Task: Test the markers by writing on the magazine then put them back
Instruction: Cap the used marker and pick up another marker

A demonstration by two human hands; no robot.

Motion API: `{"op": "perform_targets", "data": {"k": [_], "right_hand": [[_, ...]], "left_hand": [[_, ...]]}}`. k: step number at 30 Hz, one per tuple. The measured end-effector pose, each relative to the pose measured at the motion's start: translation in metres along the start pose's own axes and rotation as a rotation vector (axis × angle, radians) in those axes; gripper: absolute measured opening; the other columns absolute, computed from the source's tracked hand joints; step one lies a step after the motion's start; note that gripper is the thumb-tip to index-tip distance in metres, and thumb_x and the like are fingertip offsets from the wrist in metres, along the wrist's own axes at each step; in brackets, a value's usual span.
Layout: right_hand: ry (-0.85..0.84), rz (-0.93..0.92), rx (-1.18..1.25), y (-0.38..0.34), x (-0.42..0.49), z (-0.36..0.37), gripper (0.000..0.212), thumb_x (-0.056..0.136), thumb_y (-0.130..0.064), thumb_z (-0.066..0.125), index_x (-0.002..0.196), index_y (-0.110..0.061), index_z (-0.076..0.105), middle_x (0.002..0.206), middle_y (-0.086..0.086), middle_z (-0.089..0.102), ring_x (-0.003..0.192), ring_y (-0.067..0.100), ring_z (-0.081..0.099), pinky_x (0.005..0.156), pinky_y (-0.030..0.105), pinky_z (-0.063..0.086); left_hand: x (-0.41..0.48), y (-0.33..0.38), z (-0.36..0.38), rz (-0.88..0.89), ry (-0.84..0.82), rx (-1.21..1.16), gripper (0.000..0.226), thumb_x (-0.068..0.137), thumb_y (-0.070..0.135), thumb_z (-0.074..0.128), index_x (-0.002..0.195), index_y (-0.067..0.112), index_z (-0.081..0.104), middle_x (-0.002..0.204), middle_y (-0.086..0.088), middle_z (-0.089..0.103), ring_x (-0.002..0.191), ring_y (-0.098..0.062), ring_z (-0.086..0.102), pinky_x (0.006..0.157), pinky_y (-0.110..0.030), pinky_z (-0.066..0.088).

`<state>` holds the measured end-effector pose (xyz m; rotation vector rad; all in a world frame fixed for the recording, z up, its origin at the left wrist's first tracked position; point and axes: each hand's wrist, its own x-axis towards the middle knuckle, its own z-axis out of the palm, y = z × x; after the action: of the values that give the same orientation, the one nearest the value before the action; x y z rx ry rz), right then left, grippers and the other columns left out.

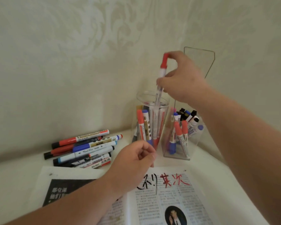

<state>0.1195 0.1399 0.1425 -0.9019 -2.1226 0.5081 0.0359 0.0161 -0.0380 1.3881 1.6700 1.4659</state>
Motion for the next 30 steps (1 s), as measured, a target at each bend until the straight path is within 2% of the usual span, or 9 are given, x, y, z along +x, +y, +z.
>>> {"op": "perform_targets", "data": {"k": [4,8,10,12,14,16,21,26,30], "right_hand": [[0.009,-0.009,-0.087,0.013,-0.007,-0.006,0.068,0.089,-0.017,0.066,0.148,-0.033,0.037,0.092,-0.003,0.074,0.074,0.007,0.069,0.050,0.017,0.049],[0.170,-0.018,-0.075,0.039,-0.021,-0.024,0.025,0.089,-0.020,0.068,0.113,-0.025,0.065,0.086,-0.007,0.071,0.072,0.007,0.066,0.064,0.023,0.054],[0.110,0.031,-0.164,0.051,-0.027,-0.033,0.011,0.090,-0.020,0.068,0.100,-0.023,0.070,0.087,-0.004,0.072,0.076,0.011,0.067,0.064,0.025,0.053],[-0.126,0.102,-0.284,0.056,-0.031,-0.041,0.010,0.088,-0.016,0.069,0.092,-0.023,0.075,0.081,-0.002,0.075,0.069,0.013,0.069,0.056,0.022,0.050],[-0.396,0.162,-0.286,0.056,-0.033,-0.046,0.013,0.084,-0.010,0.074,0.087,-0.021,0.079,0.061,-0.005,0.071,0.052,0.009,0.062,0.047,0.018,0.044],[-0.528,0.190,-0.273,0.056,-0.030,-0.048,0.013,0.081,-0.009,0.077,0.088,-0.020,0.081,0.053,-0.005,0.065,0.046,0.007,0.053,0.047,0.022,0.038],[-0.612,0.155,-0.396,0.061,-0.020,-0.040,0.019,0.073,-0.023,0.087,0.090,-0.029,0.081,0.083,0.002,0.077,0.070,0.019,0.066,0.073,0.040,0.058],[-0.534,0.147,-0.351,0.071,-0.019,-0.042,0.025,0.072,-0.011,0.087,0.093,-0.023,0.080,0.080,0.009,0.078,0.060,0.015,0.063,0.053,0.023,0.050],[-0.459,0.195,-0.094,0.082,-0.023,-0.050,0.020,0.079,0.001,0.081,0.095,-0.010,0.078,0.084,0.018,0.077,0.058,0.019,0.060,0.050,0.025,0.042]], "left_hand": [[0.001,-0.002,0.000,0.007,-0.008,-0.001,0.011,0.095,0.016,0.065,0.087,0.023,0.068,0.073,0.003,0.070,0.063,-0.003,0.060,0.065,-0.021,0.053],[0.004,-0.004,0.002,-0.006,0.010,-0.031,0.012,0.094,0.015,0.066,0.085,0.023,0.069,0.070,0.002,0.070,0.061,-0.004,0.059,0.065,-0.022,0.051],[0.004,-0.005,0.003,-0.007,0.016,-0.050,0.012,0.094,0.014,0.066,0.085,0.022,0.069,0.069,0.001,0.069,0.060,-0.005,0.058,0.065,-0.024,0.050],[0.005,-0.006,0.003,-0.007,0.022,-0.058,0.012,0.094,0.013,0.067,0.085,0.021,0.069,0.069,0.000,0.069,0.059,-0.006,0.057,0.064,-0.025,0.049],[0.005,-0.006,0.004,-0.010,0.033,-0.070,0.011,0.094,0.013,0.067,0.085,0.020,0.069,0.069,-0.001,0.069,0.059,-0.008,0.057,0.064,-0.026,0.049],[0.005,-0.005,0.003,-0.022,0.043,-0.099,0.011,0.094,0.012,0.068,0.085,0.019,0.070,0.069,-0.003,0.070,0.058,-0.008,0.057,0.063,-0.028,0.050],[0.005,-0.004,0.002,-0.026,0.039,-0.126,0.009,0.094,0.012,0.067,0.086,0.016,0.070,0.068,-0.004,0.069,0.057,-0.011,0.056,0.061,-0.029,0.050],[0.007,-0.005,0.003,-0.027,0.060,-0.169,0.008,0.094,0.012,0.068,0.086,0.013,0.069,0.066,-0.005,0.068,0.053,-0.010,0.054,0.055,-0.023,0.047],[0.008,-0.008,0.002,-0.023,0.054,-0.171,0.007,0.094,0.012,0.068,0.088,0.012,0.069,0.067,-0.006,0.069,0.054,-0.013,0.054,0.056,-0.026,0.047]]}}
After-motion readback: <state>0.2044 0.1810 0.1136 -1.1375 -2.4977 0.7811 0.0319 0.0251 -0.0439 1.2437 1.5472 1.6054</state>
